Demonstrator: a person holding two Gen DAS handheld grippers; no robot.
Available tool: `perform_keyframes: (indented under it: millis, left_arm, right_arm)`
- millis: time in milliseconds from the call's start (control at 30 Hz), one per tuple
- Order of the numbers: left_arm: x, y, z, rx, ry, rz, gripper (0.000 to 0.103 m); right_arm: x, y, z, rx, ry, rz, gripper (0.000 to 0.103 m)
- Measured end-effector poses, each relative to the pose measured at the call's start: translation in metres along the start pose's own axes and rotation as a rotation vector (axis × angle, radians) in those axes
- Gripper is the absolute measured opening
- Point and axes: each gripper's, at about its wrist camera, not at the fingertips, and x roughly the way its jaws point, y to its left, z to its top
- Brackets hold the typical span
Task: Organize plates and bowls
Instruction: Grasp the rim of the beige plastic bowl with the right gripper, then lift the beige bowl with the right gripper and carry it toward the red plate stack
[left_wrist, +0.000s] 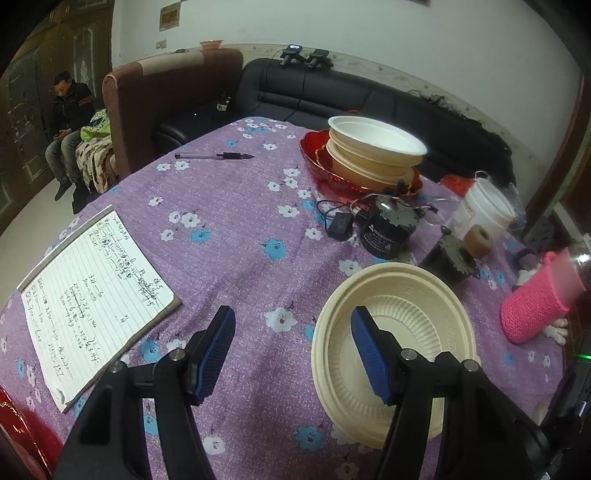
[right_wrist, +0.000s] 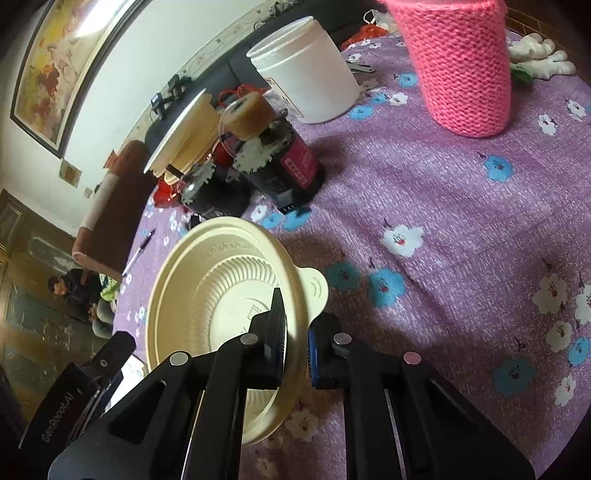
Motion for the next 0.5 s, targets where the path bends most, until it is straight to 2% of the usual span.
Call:
perform_keyframes:
  millis: [233, 333, 500]
  left_arm:
    - [-0.01, 0.004, -0.014, 0.035, 0.059, -0.05, 0.065]
    - [-0.019, 0.012, -0.024, 0.031, 0.094, -0.095, 0.065]
    - [-0.032, 0.019, -0.037, 0.045, 0.117, -0.143, 0.066]
  right_arm:
    - [-0.033, -0.022, -0.021, -0.008, 0.046, -0.045, 0.009]
    - [-0.051, -0.033, -0.038, -0.031, 0.064, -0.081, 0.009]
    - [-0.079, -0.058, -0.071, 0.003, 0.098, -0.047, 0.009]
